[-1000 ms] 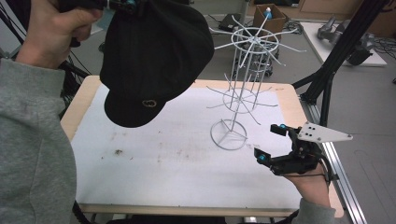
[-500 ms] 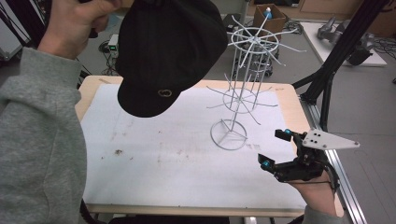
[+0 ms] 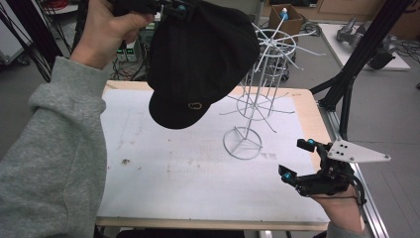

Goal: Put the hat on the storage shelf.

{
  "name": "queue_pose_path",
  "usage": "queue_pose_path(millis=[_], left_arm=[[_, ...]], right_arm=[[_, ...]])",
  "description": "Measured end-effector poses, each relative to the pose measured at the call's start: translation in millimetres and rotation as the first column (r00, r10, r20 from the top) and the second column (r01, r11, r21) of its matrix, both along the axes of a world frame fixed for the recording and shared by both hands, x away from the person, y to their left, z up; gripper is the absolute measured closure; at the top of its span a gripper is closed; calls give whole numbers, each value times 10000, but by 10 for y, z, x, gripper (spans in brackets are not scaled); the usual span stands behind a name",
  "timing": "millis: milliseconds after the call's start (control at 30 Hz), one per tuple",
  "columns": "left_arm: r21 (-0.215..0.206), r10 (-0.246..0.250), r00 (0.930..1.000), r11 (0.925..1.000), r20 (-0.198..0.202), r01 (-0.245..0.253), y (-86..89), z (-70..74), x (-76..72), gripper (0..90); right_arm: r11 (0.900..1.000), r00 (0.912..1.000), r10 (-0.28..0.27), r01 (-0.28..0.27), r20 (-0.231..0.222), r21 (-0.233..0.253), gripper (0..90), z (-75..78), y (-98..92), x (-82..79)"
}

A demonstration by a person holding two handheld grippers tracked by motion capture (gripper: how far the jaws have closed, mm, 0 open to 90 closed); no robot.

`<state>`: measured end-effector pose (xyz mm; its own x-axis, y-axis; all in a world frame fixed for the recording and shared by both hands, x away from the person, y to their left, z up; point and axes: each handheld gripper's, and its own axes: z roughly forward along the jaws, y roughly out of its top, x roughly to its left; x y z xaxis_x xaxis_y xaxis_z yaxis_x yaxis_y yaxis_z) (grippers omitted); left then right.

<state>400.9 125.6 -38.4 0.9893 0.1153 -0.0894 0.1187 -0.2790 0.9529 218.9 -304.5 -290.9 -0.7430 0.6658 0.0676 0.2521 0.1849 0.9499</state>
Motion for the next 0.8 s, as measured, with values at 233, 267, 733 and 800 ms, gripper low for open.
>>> queue_pose_path(millis=[233, 267, 733, 800], left_arm=[[124, -93, 9999, 9999, -111, 95, -3, -157, -17, 672], [139, -70, 9999, 9999, -121, 72, 2, -176, -13, 672], [1166, 29, 9996, 9932, -292, 5, -67, -520, 23, 669], [1456, 64, 9998, 9893, -196, -35, -98, -550, 15, 667]], right_arm=[[10000, 10000, 2, -2, -39, -32, 7, 3, 17, -3], [10000, 10000, 31, -32, -40, -38, 7, 5, 25, -5], [9998, 9999, 100, -102, -81, -188, 7, -5, 75, 14], [9998, 10000, 78, -79, -32, -189, 7, 2, 70, 8]])
